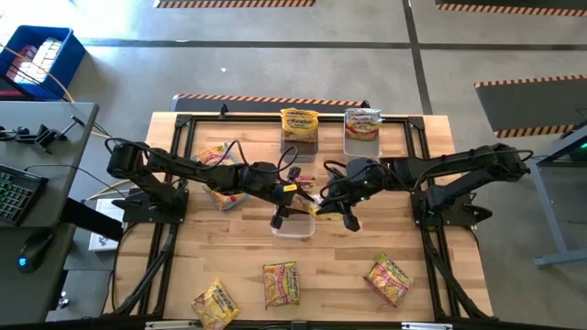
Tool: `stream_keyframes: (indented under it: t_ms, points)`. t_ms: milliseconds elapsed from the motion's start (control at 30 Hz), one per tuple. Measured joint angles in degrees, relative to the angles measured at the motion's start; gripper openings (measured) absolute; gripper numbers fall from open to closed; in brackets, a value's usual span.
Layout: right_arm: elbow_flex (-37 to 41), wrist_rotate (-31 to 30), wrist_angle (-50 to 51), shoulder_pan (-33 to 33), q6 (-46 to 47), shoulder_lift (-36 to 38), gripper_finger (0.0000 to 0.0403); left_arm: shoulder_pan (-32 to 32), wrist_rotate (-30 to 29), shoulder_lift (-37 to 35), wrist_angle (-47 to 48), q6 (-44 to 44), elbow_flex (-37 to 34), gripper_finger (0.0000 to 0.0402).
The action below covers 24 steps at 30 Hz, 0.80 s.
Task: Sort Maruchan noodles
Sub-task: Put the yellow noodle pack into the black bin
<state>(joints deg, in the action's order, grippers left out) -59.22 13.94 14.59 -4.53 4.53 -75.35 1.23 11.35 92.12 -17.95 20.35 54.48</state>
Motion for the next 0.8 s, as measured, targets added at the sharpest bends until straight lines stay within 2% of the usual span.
stream_keyframes:
  t_ms: [133,300,533,667,800]
  points:
    - [0.0,0.23,-0.34,1.32,-1.5,0.0,0.0,-0.01,-0.26,-0.1,0.24,1.01,0.0,0.0153]
    - [0.0,-0.52,-0.93,2.32,-3.03,0.0,0.0017,-1.59,0.24,-0.2,0.41,2.49,0.0,0.0094]
    - [-0.02,-8.47,0.65,2.4,-4.7,0.99,0.0075,-5.87,0.67,-1.32,2.45,2.64,0.0,0.0013]
    - [-0.08,-13.11,5.93,2.69,-9.35,4.63,0.0095,-9.16,0.67,-3.93,5.87,4.13,0.08,0.0004]
    - [-0.11,-16.4,13.8,4.2,-12.54,8.76,0.0094,-14.22,0.21,-5.75,17.3,4.37,4.63,0.0001]
